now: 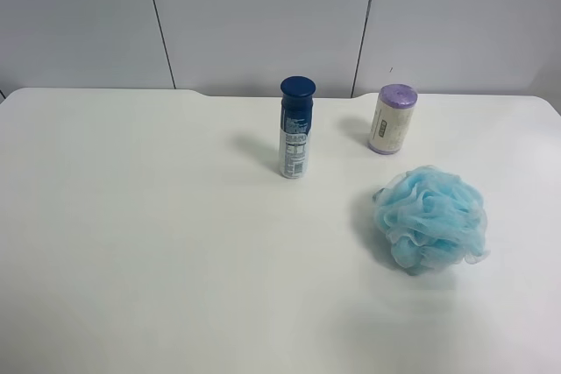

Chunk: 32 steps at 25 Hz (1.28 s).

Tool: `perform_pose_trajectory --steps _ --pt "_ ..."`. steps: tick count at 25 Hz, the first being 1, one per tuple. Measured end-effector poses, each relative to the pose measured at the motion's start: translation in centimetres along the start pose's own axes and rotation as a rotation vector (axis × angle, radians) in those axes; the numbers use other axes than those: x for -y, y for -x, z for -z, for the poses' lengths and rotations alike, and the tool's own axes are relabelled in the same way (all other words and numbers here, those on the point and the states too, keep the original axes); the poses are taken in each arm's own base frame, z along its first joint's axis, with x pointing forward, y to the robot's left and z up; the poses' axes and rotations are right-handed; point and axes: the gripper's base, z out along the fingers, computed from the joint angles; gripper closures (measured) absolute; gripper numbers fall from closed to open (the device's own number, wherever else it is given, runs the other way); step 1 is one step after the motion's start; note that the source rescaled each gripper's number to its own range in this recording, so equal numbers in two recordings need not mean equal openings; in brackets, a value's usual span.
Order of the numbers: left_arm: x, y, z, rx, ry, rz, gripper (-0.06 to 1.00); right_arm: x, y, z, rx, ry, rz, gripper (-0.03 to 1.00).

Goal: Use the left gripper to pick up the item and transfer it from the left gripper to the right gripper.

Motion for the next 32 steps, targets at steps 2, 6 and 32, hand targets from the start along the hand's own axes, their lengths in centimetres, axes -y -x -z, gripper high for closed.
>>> perform_pose_trajectory --steps 2,6,32 --pt "0.00 0.00 0.00 0.000 0.002 0.001 -0.06 0.00 0.00 0.00 0.000 0.000 0.000 -0.03" --pt "0.00 0.00 0.00 0.000 0.002 0.001 -0.06 0.00 0.00 0.00 0.000 -0.003 -0.002 -0.03" --pt "0.00 0.01 0.00 0.001 0.002 0.000 -0.06 0.00 0.00 0.00 0.000 -0.003 -0.002 -0.03"
